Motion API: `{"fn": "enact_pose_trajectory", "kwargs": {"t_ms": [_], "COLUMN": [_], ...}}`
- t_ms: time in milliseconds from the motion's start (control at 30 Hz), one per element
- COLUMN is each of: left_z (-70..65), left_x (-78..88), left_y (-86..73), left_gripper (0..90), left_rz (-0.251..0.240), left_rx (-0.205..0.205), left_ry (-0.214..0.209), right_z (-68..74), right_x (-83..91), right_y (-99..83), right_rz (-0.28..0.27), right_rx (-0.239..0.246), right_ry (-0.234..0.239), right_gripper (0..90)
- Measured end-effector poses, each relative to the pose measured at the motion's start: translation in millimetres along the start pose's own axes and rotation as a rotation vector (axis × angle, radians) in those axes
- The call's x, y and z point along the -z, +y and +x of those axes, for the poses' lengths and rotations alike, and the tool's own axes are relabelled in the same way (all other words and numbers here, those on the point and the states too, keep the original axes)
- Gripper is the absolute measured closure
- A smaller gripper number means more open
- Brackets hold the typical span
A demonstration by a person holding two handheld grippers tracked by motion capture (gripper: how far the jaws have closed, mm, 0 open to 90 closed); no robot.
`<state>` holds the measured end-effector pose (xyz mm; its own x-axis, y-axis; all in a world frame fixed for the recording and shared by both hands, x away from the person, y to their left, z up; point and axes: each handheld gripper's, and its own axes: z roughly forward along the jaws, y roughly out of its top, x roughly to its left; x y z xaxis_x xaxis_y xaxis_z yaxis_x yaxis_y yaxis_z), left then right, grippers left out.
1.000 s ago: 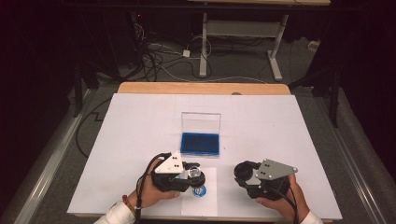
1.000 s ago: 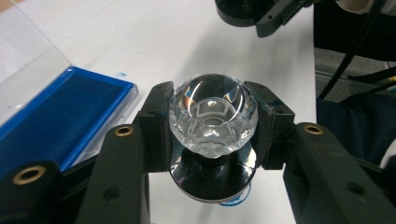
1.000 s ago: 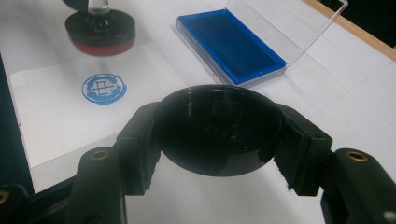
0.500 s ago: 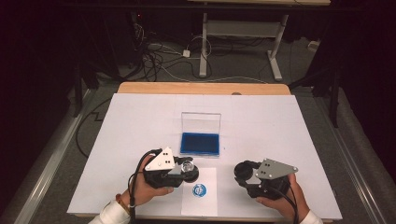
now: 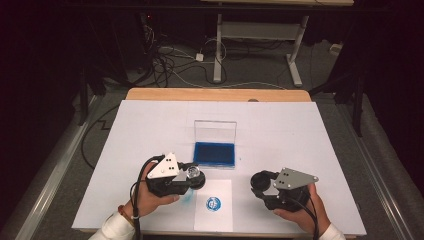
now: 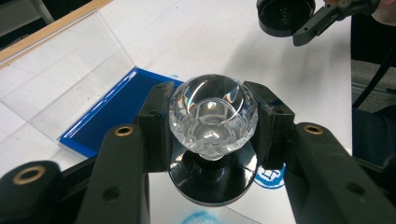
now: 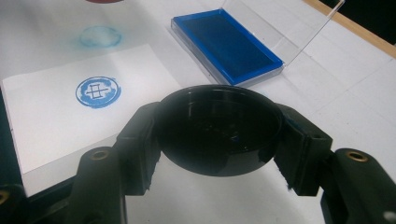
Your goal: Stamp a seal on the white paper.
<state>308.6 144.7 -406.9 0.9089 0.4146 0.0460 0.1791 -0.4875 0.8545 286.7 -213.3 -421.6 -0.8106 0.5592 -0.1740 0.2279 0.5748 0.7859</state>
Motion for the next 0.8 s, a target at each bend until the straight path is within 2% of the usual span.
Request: {"fn": "enact_pose_trajectory", "kwargs": {"t_ms": [500, 600, 800], "left_z": [3.2, 2.0, 2.0], "left_x": [10.9, 12.7, 15.5], "left_y": [2.2, 3.7, 4.8], "left_gripper": [54.2, 54.2, 54.2], "left_rz": [-0.033, -0.039, -0.046], "left_rx": [0.010, 0.001, 0.001], "left_ry": [0.014, 0.013, 0.021], "right_z": [1.0, 0.5, 5.4], "right_x": [-4.0, -7.4, -11.4], "right_y": [0.5, 0.7, 3.0], "right_rz": [-0.006, 0.000, 0.008], "right_rx": [0.004, 0.002, 0.016], "right_ry": [0.014, 0.020, 0.031], "right_gripper": [38.6, 38.6, 38.6]}}
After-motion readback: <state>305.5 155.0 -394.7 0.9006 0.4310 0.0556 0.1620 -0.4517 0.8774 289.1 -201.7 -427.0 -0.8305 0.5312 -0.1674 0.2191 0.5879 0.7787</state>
